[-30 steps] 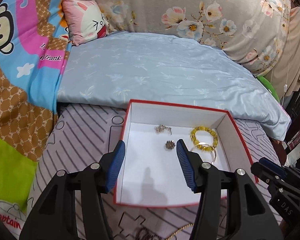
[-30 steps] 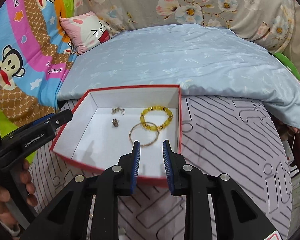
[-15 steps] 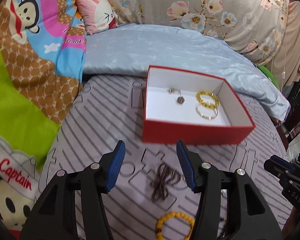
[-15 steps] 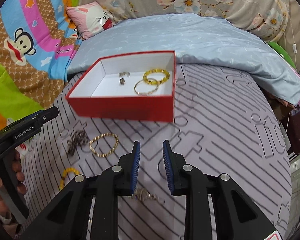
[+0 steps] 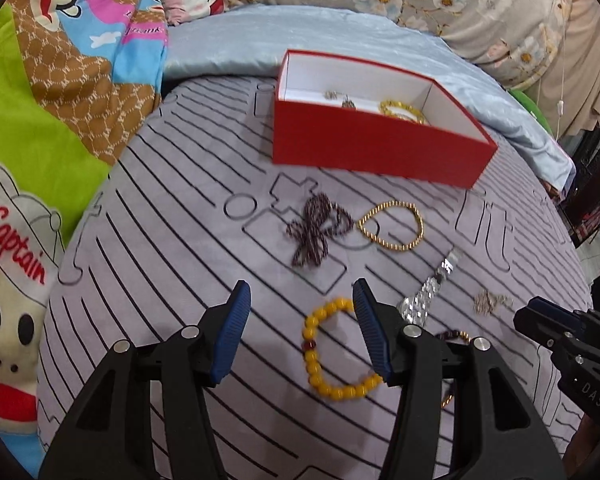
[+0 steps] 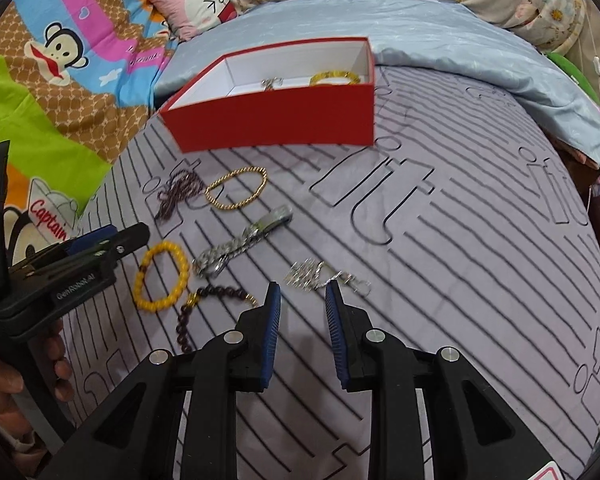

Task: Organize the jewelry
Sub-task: 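Withdraw both tools from the box back over the remaining jewelry, then grasp the orange bead bracelet with the left tool while the right tool grasps the dark bead bracelet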

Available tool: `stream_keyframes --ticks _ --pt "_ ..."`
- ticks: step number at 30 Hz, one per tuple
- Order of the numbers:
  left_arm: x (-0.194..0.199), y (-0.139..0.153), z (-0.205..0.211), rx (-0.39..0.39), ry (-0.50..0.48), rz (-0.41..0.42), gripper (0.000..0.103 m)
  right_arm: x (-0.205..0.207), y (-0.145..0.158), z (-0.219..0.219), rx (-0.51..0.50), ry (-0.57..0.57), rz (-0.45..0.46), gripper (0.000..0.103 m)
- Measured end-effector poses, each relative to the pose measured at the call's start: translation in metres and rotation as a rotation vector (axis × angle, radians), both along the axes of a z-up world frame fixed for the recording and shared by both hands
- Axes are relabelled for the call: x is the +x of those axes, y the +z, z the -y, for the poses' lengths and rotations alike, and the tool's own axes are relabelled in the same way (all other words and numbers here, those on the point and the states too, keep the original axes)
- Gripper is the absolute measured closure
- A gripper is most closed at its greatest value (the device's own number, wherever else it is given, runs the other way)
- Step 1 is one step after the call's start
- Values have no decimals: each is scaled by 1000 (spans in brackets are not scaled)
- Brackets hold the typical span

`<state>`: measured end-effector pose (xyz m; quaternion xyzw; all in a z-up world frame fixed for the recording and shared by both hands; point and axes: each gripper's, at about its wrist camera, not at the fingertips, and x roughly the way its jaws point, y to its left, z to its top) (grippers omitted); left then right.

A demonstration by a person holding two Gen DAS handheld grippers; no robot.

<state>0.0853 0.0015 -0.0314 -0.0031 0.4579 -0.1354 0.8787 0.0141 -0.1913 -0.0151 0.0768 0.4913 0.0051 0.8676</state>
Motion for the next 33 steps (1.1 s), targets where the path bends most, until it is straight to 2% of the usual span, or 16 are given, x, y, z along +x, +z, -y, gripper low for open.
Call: stream_keyframes --ticks 10,16,21,23,25,29,30,33 --pt "-7 -19 0 41 -4 -29 53 3 -15 -29 6 72 -30 80" --pt "-11 -21 3 70 -13 2 55 9 -24 -37 -7 84 -40 82" --pt "-13 -21 4 73 -24 13 69 11 -28 -39 -24 89 -36 86" --pt "-13 -21 5 75 -28 16 71 11 -29 -39 -35 91 -32 91" --pt "-14 -21 6 69 -35 15 80 11 -29 -37 -37 88 -32 95" --pt "-14 -20 8 57 -48 9 91 10 -29 -35 -24 85 -31 96" --pt "-14 -20 8 50 -53 6 96 10 -29 -35 -26 86 -31 96" --pt "-14 -20 8 22 -58 -12 96 9 -28 -32 -18 84 -35 96"
